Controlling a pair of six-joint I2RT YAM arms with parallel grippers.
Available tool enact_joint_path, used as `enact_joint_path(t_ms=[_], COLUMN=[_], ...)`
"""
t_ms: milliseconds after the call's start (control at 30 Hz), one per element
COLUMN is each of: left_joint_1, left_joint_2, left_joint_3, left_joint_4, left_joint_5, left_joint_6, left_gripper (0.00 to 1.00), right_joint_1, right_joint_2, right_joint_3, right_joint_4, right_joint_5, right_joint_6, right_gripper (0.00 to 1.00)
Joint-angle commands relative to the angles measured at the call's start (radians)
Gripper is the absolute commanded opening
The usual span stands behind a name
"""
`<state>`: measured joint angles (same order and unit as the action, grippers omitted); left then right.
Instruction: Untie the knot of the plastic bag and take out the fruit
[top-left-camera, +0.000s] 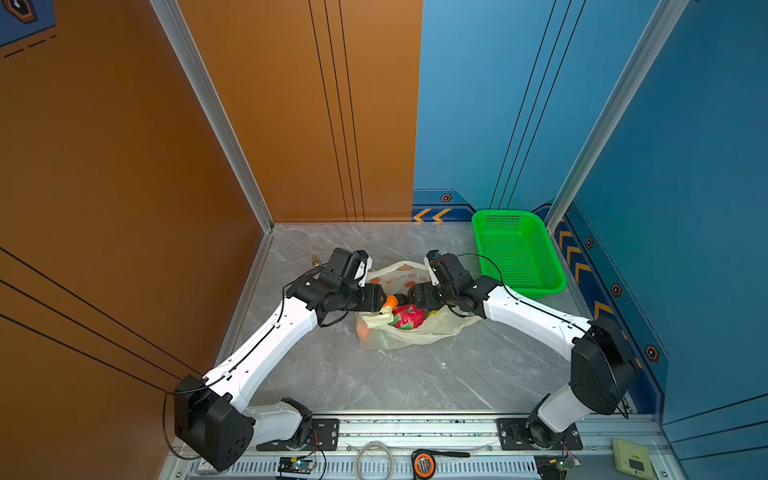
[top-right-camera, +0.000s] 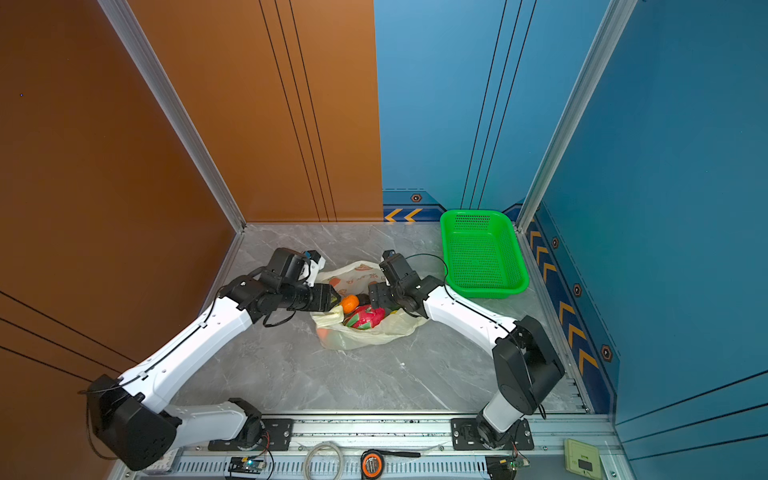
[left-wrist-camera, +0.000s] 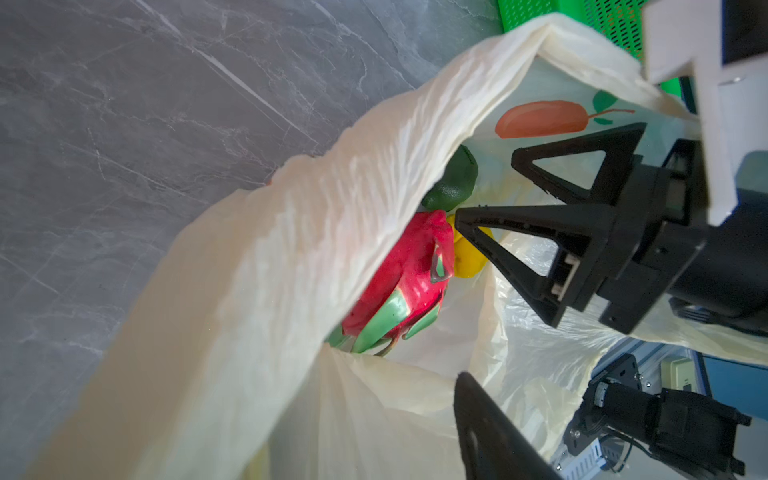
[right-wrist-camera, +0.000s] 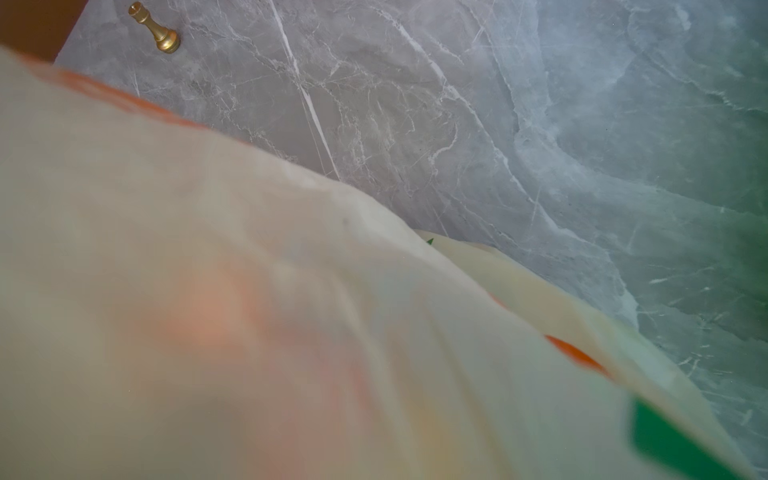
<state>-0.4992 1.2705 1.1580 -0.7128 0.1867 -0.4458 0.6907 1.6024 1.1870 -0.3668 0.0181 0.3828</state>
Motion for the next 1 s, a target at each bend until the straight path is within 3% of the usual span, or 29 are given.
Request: enact_joint_path(t_ms=[0, 67, 167, 300, 367, 700, 967], left_joint_1=[-0.024, -0.033, -0.062, -0.093, -0.097, -0.142, -0.194], left_joint_2=[-0.032, -0.046, -0.04, -0.009, -0.011, -0.049, -0.056], left_joint_3=[-0.029, -0.053, -0.073, -0.059, -0.051, -0.013, -0.008], left_joint_4=[0.009, 0.011, 0.014, 0.013, 0.013, -0.061, -0.068], left_joint_5=[-0.048, -0.075, -0.122, -0.191, -0.218, -0.284, -0.34], left_joint_6=[-0.099, -0.159, -0.205, -0.228, -0.236, -0.262, -0.301], left_gripper=[0.67, 0.68, 0.55, 0.11, 0.0, 0.0, 0.0], right_joint_1=[0.004, 0.004, 0.004, 0.004, 0.004, 0.113, 0.227], right_joint_2=[-0.035, -0.038, -0.047, -0.064, -0.072, -0.138, -0.223], right_joint_3=[-0.018, -0.021, -0.033, -0.045, -0.049, -0.106, -0.217], right_joint_4=[-0.01, -0.01, -0.005, -0.012, -0.028, -0.114, -0.184], right_joint_5=[-0.012, -0.01, -0.013, -0.022, -0.035, -0.148, -0.114], right_joint_6=[0.011, 0.009, 0.008, 0.0, -0.011, -0.117, -0.121], right_gripper=[0.94, 0.94, 0.94, 0.94, 0.94, 0.94, 0.95])
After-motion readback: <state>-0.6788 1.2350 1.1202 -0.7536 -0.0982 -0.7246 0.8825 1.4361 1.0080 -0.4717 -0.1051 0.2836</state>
